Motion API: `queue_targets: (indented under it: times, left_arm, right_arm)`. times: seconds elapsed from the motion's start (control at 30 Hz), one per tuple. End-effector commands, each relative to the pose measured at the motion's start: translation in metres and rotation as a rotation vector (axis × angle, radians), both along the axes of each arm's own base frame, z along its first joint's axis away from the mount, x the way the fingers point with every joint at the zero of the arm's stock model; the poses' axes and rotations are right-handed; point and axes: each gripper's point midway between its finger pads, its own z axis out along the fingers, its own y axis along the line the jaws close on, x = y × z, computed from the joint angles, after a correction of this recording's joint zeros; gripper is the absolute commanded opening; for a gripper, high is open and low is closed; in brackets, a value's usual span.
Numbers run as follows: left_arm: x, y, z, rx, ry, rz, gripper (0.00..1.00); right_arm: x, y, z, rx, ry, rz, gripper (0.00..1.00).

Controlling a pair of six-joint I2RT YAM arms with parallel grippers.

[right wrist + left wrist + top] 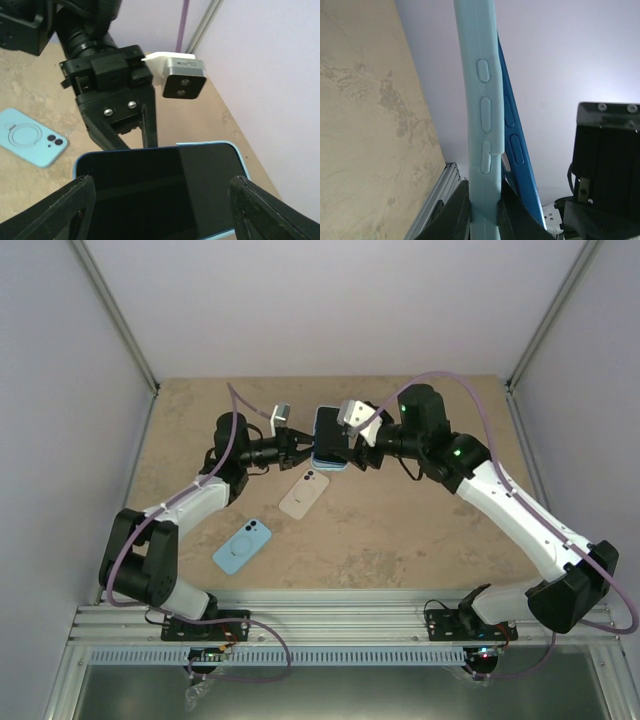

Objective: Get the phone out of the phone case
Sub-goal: Remove the phone case from the phone.

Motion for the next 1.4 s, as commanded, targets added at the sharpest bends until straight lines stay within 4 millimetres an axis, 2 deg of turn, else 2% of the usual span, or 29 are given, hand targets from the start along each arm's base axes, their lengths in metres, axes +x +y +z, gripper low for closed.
queue_targets:
  times: [0.0,0.17,0.4,0.87,1.07,1.27,1.37]
  left_arm:
    - [0.011,0.001,0.016,-0.026,-0.027,0.011,0.0]
    - [0.013,0.001,0.014,-0.03,-0.015,0.007,0.0]
    - [0.018,0.003,0.011,-0.04,0.009,0.013,0.0]
    - [0.018,0.004,0.008,-0.056,0.035,0.007,0.0]
    - [0.018,0.003,0.006,-0.057,0.043,0.005,0.0]
    - [0.018,0.004,0.002,-0.047,0.042,0.012,0.0]
    - [0.018,0.004,0.002,-0.043,0.041,0.015,0.0]
  right_arm:
    - [-0.003,0.001,0.002,-0.068,-0.086,0.002,0.73]
    - [-0.01,0.009,-0.011,-0.091,-0.079,0.025,0.68]
    - [-0.016,0.022,-0.034,-0.177,-0.136,0.021,0.66]
    - [-0.002,0.029,-0.056,-0.307,-0.273,-0.097,0.62]
    - [0.008,0.026,-0.048,-0.316,-0.34,-0.188,0.55]
    - [0.006,0.027,-0.042,-0.296,-0.335,-0.186,0.54]
    - [0.006,0.029,-0.045,-0.309,-0.332,-0.174,0.54]
